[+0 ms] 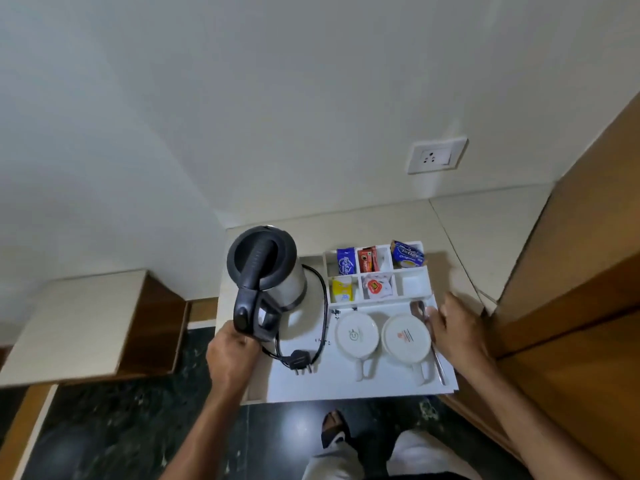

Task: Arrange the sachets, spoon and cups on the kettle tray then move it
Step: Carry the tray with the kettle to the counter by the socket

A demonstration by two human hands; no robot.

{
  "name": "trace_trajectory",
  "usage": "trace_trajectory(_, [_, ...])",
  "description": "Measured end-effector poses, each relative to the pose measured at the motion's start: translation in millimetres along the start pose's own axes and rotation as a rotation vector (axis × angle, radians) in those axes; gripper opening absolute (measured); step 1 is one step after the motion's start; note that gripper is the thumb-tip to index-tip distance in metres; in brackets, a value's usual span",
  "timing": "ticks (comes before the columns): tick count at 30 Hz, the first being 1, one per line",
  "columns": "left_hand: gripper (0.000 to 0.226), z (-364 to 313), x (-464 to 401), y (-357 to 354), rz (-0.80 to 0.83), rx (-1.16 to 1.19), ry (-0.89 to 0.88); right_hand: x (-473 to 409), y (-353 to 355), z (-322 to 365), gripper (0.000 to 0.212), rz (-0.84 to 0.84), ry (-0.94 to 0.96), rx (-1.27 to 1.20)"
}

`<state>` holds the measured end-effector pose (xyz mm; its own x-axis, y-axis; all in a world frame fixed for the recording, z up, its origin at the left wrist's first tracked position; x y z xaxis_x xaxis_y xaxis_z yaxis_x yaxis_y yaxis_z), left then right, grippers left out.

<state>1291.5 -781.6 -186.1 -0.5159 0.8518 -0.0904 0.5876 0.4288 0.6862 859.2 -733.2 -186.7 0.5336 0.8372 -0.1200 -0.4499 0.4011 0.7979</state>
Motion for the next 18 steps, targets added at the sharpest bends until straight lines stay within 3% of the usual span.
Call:
trace_trajectory(4, [0.015, 2.7, -40.9, -45.9, 0.064, -0.058, -0.027, -31.9, -37.4, -4.2, 0.021, 0.111, -0.117, -0.031])
trace_trajectory(9, [0.027, 10.3, -65.8, -95.6, 0.124, -0.185, -0.09, -61.0, -76.7, -9.7, 0.028, 0.193, -0.191, -0.004])
trace_trajectory(18, [0.026, 14.0, -70.0, -121.1, 0.182, -0.32, -0.086, -87.5, -103.7, -17.1, 0.035, 0.176, -0.215, 0.019])
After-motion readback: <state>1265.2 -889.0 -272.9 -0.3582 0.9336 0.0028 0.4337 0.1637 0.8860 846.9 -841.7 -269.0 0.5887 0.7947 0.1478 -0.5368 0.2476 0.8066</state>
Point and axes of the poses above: each hand's wrist, its own x-axis away from the middle knuckle, its own y-axis out of the back of the hand, z = x × y, the point moved 9 cm from there along -x, towards the middle knuckle, and after that the axes turned 14 degrees about -z, right-handed, at the moved point
